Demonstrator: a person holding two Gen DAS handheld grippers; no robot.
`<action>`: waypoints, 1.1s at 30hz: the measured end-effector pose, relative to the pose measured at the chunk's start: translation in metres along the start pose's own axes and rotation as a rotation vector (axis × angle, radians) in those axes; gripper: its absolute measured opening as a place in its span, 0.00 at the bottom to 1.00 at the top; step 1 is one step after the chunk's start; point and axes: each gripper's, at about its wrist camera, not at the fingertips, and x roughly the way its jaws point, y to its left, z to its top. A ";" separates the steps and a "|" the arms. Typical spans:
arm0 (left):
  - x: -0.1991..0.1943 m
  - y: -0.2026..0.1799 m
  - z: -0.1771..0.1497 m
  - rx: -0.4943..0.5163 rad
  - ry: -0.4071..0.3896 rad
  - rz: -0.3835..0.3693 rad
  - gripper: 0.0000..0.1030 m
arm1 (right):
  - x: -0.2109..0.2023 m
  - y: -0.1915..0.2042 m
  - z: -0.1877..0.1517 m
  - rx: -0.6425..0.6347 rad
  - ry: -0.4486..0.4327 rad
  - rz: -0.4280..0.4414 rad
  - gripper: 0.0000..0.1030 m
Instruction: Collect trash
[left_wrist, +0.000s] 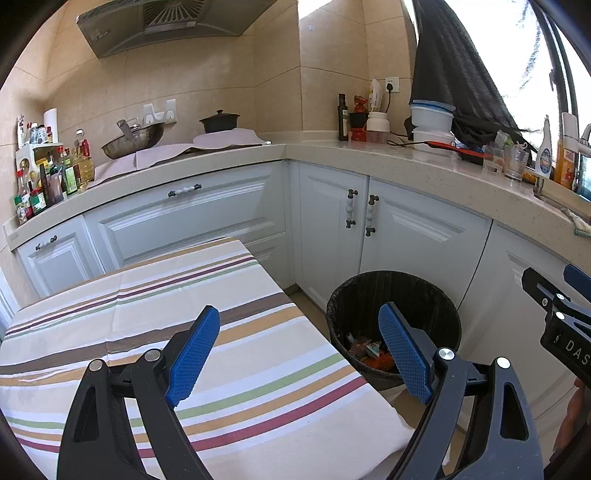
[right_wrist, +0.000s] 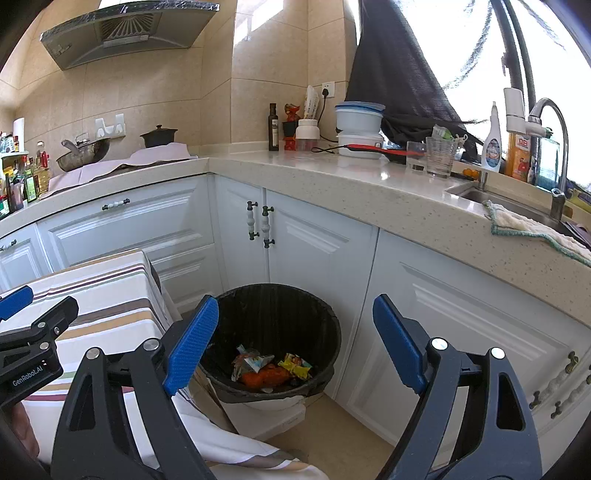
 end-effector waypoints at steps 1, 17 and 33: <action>0.000 0.000 0.000 -0.001 0.000 0.001 0.83 | 0.000 -0.001 0.000 0.000 0.001 0.000 0.81; 0.000 0.001 0.000 -0.012 0.000 0.001 0.83 | 0.001 -0.001 -0.001 -0.002 0.002 0.000 0.81; -0.002 0.003 0.003 -0.024 -0.007 -0.012 0.83 | 0.001 -0.001 -0.001 -0.002 0.003 0.000 0.81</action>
